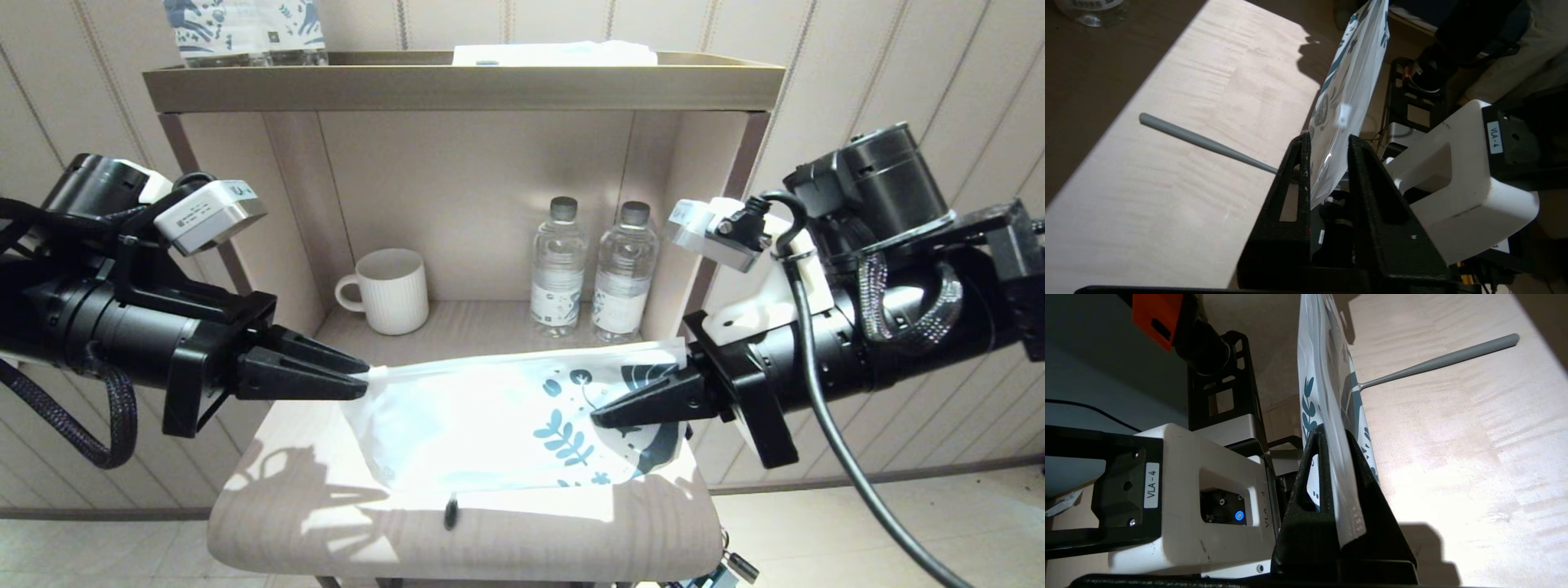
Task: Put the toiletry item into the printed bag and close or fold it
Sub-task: Open the storage bag, then hand it to the other hand
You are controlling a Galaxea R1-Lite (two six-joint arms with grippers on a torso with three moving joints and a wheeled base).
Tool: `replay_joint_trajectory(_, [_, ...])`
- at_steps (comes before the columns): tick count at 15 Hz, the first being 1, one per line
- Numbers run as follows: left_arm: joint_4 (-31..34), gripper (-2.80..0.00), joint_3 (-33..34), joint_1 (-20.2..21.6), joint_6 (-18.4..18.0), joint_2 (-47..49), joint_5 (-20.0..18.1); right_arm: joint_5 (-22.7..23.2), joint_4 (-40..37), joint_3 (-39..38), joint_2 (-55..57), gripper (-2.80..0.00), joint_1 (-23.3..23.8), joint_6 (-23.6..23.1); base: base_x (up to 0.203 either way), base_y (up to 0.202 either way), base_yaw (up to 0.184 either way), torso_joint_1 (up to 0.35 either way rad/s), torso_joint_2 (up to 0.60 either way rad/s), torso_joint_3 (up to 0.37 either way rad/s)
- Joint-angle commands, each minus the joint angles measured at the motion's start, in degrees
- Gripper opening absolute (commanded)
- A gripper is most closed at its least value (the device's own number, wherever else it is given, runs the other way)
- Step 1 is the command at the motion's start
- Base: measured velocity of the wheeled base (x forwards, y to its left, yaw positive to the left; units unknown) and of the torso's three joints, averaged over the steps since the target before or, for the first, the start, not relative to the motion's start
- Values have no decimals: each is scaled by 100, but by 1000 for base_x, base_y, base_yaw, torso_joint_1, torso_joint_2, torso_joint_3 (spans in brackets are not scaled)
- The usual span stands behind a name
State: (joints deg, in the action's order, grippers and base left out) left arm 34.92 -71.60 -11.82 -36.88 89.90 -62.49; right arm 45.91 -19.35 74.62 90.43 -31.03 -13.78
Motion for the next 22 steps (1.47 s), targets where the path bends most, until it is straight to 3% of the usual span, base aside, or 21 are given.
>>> replay_joint_trajectory(1, [10, 0, 64, -27, -29, -60, -38, 24, -17, -17, 10, -280, -25, -5, 0, 0, 0, 0, 0, 0])
replay_joint_trajectory(6, [-70, 0, 209, -84, 0, 110, -317, 152, -8, 38, 10, -280, -26, -11, 0, 0, 0, 0, 0, 0])
replay_joint_trajectory(14, [-275, 0, 349, -145, -48, 283, -317, 181, 335, 15, 1, -280, -123, 50, 0, 0, 0, 0, 0, 0])
replay_joint_trajectory(15, [-275, -49, 372, -145, -56, 259, -303, 181, 344, -32, 1, -280, -123, 33, 0, 0, 0, 0, 0, 0])
replay_joint_trajectory(16, [-278, -280, 393, -143, -65, 252, -288, 183, 344, -50, 5, -280, -123, 22, 0, 0, 0, 0, 0, 0])
replay_joint_trajectory(22, [-334, -280, 444, -145, -89, 231, -308, 234, 353, -53, 69, -280, -123, -2, 0, 0, 0, 0, 0, 0])
